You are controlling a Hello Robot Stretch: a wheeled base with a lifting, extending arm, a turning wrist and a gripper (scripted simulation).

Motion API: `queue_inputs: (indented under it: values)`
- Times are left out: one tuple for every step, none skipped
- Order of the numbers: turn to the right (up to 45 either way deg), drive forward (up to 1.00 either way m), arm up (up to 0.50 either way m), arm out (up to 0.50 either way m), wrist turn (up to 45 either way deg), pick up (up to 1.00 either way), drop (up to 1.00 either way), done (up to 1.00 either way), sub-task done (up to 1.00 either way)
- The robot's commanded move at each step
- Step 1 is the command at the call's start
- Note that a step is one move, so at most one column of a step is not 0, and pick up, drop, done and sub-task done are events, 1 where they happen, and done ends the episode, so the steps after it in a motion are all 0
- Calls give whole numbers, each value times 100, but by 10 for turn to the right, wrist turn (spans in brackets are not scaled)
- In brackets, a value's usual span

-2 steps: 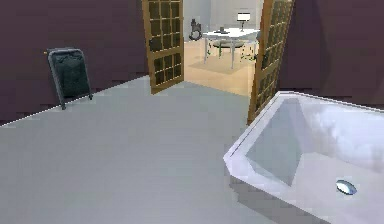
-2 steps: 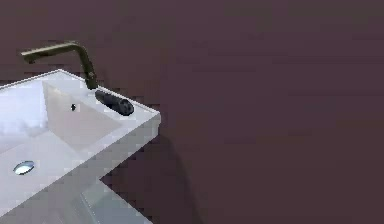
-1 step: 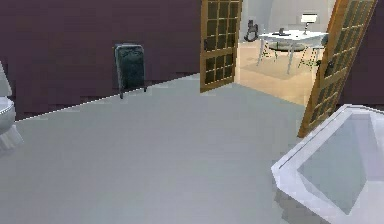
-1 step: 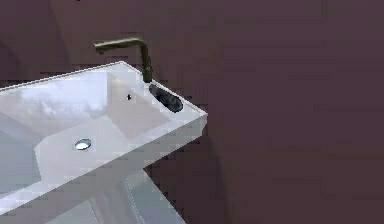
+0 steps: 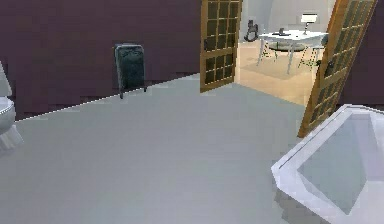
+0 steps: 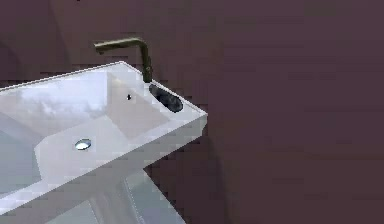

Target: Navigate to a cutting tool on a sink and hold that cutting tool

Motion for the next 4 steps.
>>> queue_inputs:
  values:
    - [0,0,38,0,0,0,0,0,0]
    - [0,0,0,32,0,0,0,0,0]
    - [0,0,0,0,450,0,0,0,0]
    - [0,0,0,0,450,0,0,0,0]
